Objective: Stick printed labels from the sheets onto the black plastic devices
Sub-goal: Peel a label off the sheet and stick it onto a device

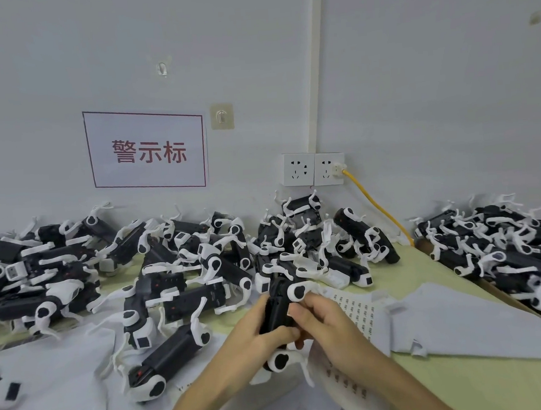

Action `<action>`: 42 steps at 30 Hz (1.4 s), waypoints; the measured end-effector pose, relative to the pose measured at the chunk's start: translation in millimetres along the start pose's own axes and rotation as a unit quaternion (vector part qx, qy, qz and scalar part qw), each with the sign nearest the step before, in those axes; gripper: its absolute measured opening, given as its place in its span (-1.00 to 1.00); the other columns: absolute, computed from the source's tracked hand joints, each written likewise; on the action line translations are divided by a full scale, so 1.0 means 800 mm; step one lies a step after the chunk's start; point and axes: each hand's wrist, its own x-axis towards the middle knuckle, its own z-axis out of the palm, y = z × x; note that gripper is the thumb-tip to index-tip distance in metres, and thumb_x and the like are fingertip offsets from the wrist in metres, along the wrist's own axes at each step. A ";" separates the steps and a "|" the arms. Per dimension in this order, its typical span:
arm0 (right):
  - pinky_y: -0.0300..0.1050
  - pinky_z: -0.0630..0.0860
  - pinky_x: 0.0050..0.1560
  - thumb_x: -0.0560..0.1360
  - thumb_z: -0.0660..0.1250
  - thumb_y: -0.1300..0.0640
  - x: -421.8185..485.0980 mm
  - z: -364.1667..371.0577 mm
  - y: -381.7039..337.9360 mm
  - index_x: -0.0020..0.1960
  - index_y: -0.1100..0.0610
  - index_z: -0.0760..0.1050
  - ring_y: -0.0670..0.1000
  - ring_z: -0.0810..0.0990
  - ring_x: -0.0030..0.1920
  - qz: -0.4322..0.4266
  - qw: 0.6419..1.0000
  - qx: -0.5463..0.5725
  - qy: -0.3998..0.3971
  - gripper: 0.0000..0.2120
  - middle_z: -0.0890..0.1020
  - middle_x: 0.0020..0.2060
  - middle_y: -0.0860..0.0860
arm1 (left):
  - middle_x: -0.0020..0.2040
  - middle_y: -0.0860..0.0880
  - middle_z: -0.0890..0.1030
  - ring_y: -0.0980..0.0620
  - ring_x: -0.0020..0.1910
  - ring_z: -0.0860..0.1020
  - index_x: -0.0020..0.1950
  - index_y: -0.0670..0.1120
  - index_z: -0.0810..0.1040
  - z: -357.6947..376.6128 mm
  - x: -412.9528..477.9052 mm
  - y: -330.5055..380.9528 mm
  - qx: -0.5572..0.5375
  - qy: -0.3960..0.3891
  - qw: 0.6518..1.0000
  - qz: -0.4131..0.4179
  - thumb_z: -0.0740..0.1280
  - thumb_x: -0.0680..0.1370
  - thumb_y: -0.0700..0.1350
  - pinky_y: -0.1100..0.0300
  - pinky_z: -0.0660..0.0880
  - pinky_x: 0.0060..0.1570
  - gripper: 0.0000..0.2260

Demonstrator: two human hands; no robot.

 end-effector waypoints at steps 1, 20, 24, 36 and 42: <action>-0.03 0.57 -0.09 0.51 0.31 -0.22 0.000 0.001 -0.001 -0.14 -0.11 0.61 -0.04 0.59 -0.21 -0.003 1.000 -0.002 0.001 -0.77 0.61 -0.26 -0.08 | -0.13 -0.07 0.67 0.05 -0.11 0.64 0.19 -0.13 0.51 0.000 0.000 0.000 -0.004 -0.003 1.000 -0.006 0.41 0.40 -0.12 0.16 0.56 -0.02 -0.63; -0.15 0.46 -0.19 0.53 0.35 0.13 0.007 -0.043 -0.018 -0.28 0.14 0.53 -0.02 0.52 -0.29 -0.093 0.970 0.039 0.222 -0.78 0.57 -0.32 0.12 | -0.22 -0.17 0.55 -0.19 -0.30 0.62 0.12 -0.17 0.51 -0.003 0.009 0.013 -0.139 0.117 0.974 -0.134 0.38 0.59 0.01 0.15 0.45 -0.47 -0.73; -0.06 0.50 0.05 0.48 0.30 -0.03 0.008 -0.042 -0.016 0.03 -0.01 0.63 -0.07 0.65 0.07 -0.057 0.984 0.015 0.171 -0.80 0.68 0.05 -0.06 | -0.10 -0.17 0.56 -0.12 -0.17 0.60 0.16 -0.18 0.51 0.001 0.004 0.012 -0.066 0.097 0.985 -0.124 0.45 0.54 -0.18 0.26 0.50 -0.42 -0.76; -0.22 0.54 -0.14 0.48 0.34 -0.16 0.005 -0.042 -0.017 0.16 0.03 0.65 -0.08 0.66 0.00 -0.030 0.999 -0.016 0.009 -0.63 0.70 0.03 -0.05 | -0.06 -0.13 0.69 0.04 -0.11 0.61 0.24 -0.20 0.61 -0.005 -0.014 0.028 0.046 -0.066 0.990 -0.118 0.36 0.62 0.08 0.19 0.52 0.07 -0.62; 0.02 0.46 -0.04 0.38 0.41 -0.22 0.006 -0.066 -0.018 0.12 0.08 0.57 0.16 0.60 -0.02 0.116 0.992 0.057 -0.008 -0.54 0.61 -0.02 0.09 | 0.07 -0.29 0.65 -0.31 -0.06 0.67 0.28 -0.16 0.58 -0.014 0.005 0.028 -0.125 0.063 0.977 -0.163 0.08 0.55 0.38 -0.09 0.62 -0.15 -0.31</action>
